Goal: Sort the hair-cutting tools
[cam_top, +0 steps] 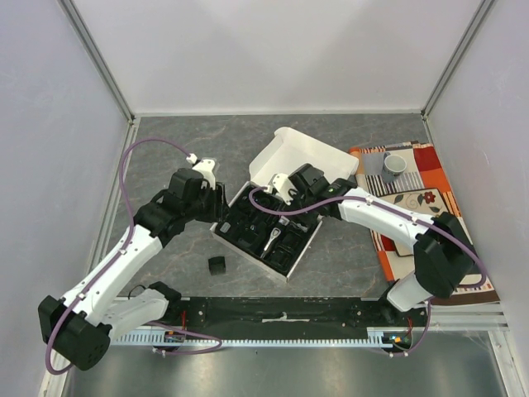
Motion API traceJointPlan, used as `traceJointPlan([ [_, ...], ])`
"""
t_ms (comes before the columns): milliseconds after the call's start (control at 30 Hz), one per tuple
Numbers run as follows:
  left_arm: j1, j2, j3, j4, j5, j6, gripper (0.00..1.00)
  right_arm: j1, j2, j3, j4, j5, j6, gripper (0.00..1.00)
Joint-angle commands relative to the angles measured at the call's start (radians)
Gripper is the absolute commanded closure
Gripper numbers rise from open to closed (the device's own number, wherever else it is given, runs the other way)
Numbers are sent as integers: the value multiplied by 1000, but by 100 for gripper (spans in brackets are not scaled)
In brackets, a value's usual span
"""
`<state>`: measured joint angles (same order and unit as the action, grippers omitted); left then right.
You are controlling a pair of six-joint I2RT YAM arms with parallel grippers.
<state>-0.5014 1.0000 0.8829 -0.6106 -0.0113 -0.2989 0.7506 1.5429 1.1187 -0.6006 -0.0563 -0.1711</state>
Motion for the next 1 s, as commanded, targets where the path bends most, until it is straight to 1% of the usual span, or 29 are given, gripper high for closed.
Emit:
traceJointPlan([
  [0,-2,5,-2,66,85,-48,46,3,34,-10,4,-11,-27,44],
  [333,-2,8,-5,77,119,-51,46,3,62,-23,4,-20,-38,43],
  [467,-2,14,-5,77,125,-52,46,3,68,-25,5,-22,-38,41],
  [667,-2,14,-9,77,126,-52,46,3,69,-22,4,9,-36,35],
  [967,0,17,-9,75,132,-52,46,3,54,-13,7,24,-24,32],
])
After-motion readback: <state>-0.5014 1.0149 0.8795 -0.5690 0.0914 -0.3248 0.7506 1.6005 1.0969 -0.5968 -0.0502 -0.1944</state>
